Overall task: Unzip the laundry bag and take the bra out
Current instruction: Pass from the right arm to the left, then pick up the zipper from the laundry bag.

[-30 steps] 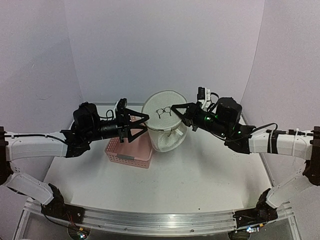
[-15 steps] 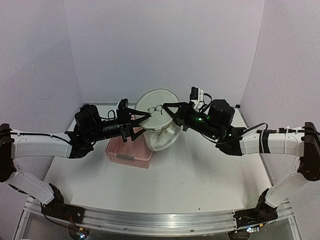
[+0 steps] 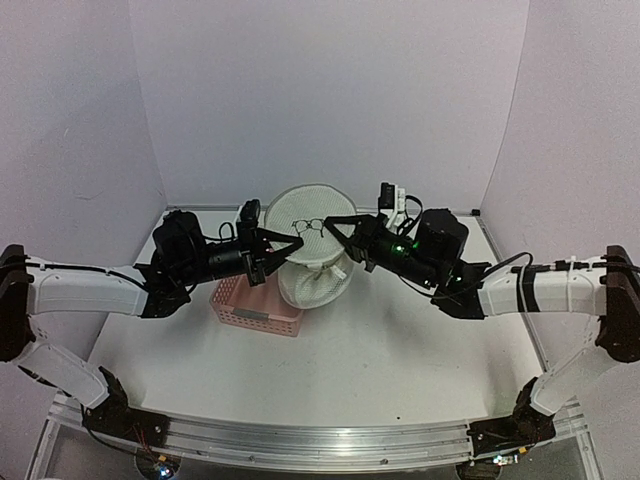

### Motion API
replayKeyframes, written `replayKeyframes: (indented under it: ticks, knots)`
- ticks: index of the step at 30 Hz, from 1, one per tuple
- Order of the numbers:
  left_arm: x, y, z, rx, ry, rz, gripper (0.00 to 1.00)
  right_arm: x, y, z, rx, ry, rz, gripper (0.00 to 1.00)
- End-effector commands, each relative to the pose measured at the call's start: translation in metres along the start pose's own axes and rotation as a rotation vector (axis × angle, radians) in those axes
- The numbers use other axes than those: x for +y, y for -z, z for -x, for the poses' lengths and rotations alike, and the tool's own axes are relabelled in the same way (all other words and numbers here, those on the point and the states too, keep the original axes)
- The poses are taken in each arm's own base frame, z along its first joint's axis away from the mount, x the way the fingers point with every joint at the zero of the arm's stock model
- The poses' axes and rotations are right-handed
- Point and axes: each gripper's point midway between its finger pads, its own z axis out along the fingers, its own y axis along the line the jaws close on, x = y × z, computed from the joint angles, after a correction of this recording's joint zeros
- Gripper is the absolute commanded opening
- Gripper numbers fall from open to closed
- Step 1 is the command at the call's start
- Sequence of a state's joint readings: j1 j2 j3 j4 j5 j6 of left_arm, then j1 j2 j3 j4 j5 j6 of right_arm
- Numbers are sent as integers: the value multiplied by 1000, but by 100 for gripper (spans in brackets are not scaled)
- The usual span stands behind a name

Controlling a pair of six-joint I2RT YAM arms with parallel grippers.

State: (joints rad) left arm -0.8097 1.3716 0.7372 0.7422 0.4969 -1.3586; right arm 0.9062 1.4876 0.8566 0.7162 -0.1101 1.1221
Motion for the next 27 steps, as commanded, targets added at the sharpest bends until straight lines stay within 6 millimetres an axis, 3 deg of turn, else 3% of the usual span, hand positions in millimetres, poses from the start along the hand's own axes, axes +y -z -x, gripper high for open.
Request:
replayKeyframes:
  ticks: [1, 5, 8, 13, 18, 27]
  knots:
    - [-26, 0, 6, -22, -64, -82, 0, 38, 18, 11, -30, 67, 83, 2]
    - [-29, 4, 10, -49, -71, -83, 0, 29, 30, 8, -10, 141, 1, 46]
    - [-26, 7, 15, -75, -65, -74, 0, 14, 46, 6, -4, 171, -70, 66]
    - [-23, 7, 23, -113, -74, -63, 0, -4, 70, 1, 14, 187, -170, 69]
    - [-19, 6, 31, -152, -80, -43, 0, -3, 78, -8, 77, 199, -217, 68]
    - [-8, 5, 48, -223, -106, 81, 0, 27, 52, -48, 263, 190, -159, 66]
